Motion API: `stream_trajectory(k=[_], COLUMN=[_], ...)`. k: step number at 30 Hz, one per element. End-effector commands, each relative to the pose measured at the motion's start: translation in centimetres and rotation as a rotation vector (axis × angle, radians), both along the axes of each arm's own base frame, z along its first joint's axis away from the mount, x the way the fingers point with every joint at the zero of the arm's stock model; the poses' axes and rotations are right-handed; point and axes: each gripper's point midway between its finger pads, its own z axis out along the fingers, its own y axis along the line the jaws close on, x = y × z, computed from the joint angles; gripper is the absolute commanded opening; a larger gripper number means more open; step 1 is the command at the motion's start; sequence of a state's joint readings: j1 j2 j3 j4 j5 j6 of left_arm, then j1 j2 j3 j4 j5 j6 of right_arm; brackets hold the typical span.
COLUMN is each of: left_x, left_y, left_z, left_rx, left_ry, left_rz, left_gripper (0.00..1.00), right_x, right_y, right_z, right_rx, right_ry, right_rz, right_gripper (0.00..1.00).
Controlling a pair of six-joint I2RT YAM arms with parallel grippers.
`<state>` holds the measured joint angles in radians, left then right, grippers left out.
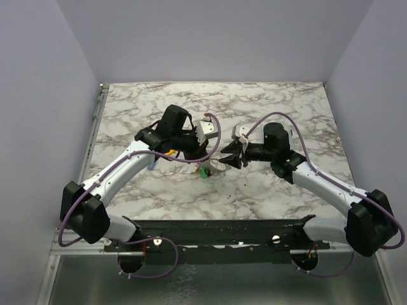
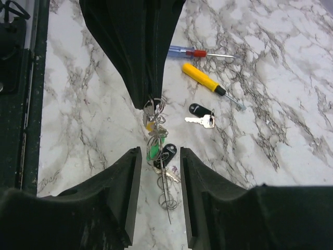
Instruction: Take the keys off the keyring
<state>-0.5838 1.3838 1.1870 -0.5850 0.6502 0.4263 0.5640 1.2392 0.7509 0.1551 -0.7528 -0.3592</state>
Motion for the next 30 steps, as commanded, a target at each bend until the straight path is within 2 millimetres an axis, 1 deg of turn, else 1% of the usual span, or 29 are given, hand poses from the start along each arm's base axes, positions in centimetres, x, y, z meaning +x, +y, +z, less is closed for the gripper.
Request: stream_trajectory(k=[1,5,9,15,19,23,27,30], left_x=[-0.5,-0.4,-0.7,-1.3,-1.4,-1.6,-1.5,-1.2], left_y=[-1.2,-1.5,-2.0,-2.7,-2.9,-3.0,-2.9,-2.3], left_z=[2.9,3.8,4.5,4.7,4.6,4.6,4.9,4.6], left_rx=[-0.079,-0.084,-0.071,-0.063,-0.06,-0.061,-0.062,-0.046], left_ry=[-0.02,-0.031,-0.049,-0.046,-0.043,-0.041,-0.043,-0.052], left_rz=[-0.059,-0.064,-0.082,-0.102,-0.107,-0.114,-0.105,-0.078], left_gripper=[0.0,0.0,0.0,0.0,0.0,0.0,0.0,0.0], right_x=[-0.7,-1.0,-1.0,-0.2,-0.1,-0.2,-0.2,-0.1], right_y=[1.2,1.6,1.7,1.8,1.8,1.8,1.6,1.2], right_z=[2.1,1.9,1.5,1.9,2.2,2.0,1.4,1.3], right_rx=[0.051,0.051,0.05,0.063,0.065,0.06,0.04,0.028], right_ry=[0.024,0.041,0.034,0.003,-0.01,-0.019,-0.034,-0.052], right_rz=[0.065,0.075,0.074,0.037,0.035,0.043,0.041,0.028], right_gripper=[0.45,0.47,0.45,0.4,0.36,0.25,0.02,0.01])
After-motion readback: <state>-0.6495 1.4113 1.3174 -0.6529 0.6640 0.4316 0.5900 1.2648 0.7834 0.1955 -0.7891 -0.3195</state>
